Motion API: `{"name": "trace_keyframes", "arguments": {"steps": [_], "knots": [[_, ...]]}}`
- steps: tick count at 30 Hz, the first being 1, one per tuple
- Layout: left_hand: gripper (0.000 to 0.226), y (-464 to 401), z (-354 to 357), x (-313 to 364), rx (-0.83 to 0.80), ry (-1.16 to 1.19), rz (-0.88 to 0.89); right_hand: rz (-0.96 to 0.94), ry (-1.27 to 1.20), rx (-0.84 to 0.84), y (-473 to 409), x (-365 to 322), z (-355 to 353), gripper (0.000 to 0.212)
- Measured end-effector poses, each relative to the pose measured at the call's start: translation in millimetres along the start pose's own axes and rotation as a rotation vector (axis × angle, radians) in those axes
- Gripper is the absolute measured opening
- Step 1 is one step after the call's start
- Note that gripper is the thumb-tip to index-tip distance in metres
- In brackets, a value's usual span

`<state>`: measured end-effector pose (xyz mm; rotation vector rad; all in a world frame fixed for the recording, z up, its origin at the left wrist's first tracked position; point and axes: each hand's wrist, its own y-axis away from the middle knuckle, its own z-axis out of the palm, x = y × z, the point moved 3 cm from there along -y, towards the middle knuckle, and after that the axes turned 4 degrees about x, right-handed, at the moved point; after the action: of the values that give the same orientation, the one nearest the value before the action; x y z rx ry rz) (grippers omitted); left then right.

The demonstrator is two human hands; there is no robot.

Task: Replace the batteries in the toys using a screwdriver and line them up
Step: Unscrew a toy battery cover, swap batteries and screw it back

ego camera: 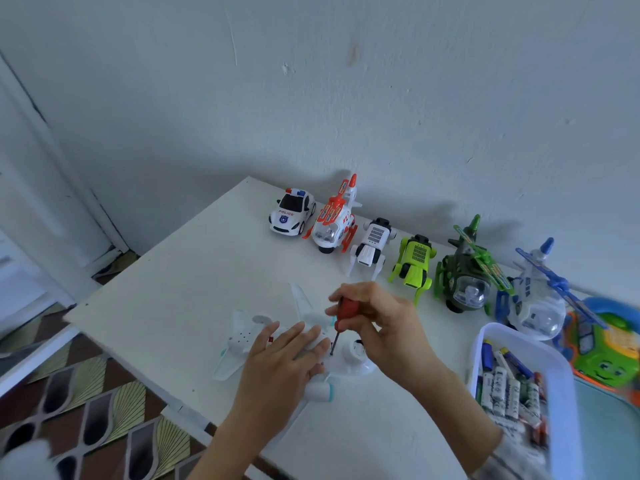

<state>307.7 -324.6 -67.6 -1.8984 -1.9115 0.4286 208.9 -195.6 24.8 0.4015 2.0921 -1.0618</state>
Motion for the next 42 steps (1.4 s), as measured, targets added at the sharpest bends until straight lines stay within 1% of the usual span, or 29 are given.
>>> {"name": "trace_keyframes", "arguments": {"steps": [1,3,5,7,8,9,13,15,18,20,23,25,27,28,30,32,33,35,37,39,40,42], "knots": [[0.035,0,0,0,0.004,0.001,0.002,-0.011,-0.013,0.007,1,1,1,0.046],[0.034,-1,-1,0,0.004,0.002,0.011,-0.11,0.033,0.067,5,-2,7,0.046],[0.034,-3,-1,0,0.004,0.009,0.016,-0.192,0.16,0.21,9,-4,14,0.043],[0.035,-3,-1,-1,-0.018,0.002,0.011,-0.179,0.256,0.391,15,-1,17,0.039],[0.036,-3,-1,-1,-0.029,-0.003,0.004,-0.153,0.265,0.45,17,0,17,0.038],[0.038,-4,-1,-1,-0.036,-0.005,-0.002,-0.134,0.259,0.47,18,0,16,0.036],[0.038,-3,1,-3,-0.048,0.001,0.002,-0.052,0.203,0.367,20,-3,13,0.042],[0.038,-3,3,-3,-0.055,-0.003,0.001,-0.029,0.131,0.391,24,-2,14,0.044],[0.037,-4,5,-4,-0.052,-0.003,0.008,-0.031,0.169,0.46,24,2,18,0.047],[0.037,-4,5,-5,-0.051,-0.001,0.012,0.007,0.178,0.429,17,2,20,0.049],[0.037,-5,4,-4,-0.056,-0.003,0.012,-0.011,0.224,0.362,8,-1,16,0.041],[0.038,-4,3,-4,-0.056,0.001,0.006,0.006,0.161,0.332,6,-2,12,0.04],[0.036,-5,2,-3,-0.04,0.002,0.008,0.006,0.067,0.321,8,-5,14,0.045],[0.034,-5,2,-3,-0.026,0.006,0.01,-0.025,0.062,0.344,10,-6,18,0.044],[0.029,-7,1,-3,-0.005,0.02,0.016,-0.097,0.156,0.424,17,-8,29,0.04],[0.027,-8,0,-4,0.002,0.028,0.014,-0.128,0.211,0.494,20,-11,38,0.04],[0.027,-7,0,-4,-0.001,0.032,0.01,-0.127,0.222,0.503,20,-12,40,0.04],[0.029,-7,0,-4,-0.019,0.04,0.001,-0.084,0.203,0.48,16,-13,37,0.039],[0.032,-7,0,-3,-0.032,0.042,-0.003,0.009,0.158,0.401,8,-12,27,0.042],[0.034,-6,0,-3,-0.053,0.033,-0.009,0.105,0.047,0.306,4,-9,21,0.05],[0.036,-7,0,-3,-0.063,0.025,-0.009,0.124,0.016,0.289,2,-8,18,0.051],[0.037,-5,1,-3,-0.078,0.019,-0.011,0.079,0.077,0.345,3,-9,14,0.046]]}}
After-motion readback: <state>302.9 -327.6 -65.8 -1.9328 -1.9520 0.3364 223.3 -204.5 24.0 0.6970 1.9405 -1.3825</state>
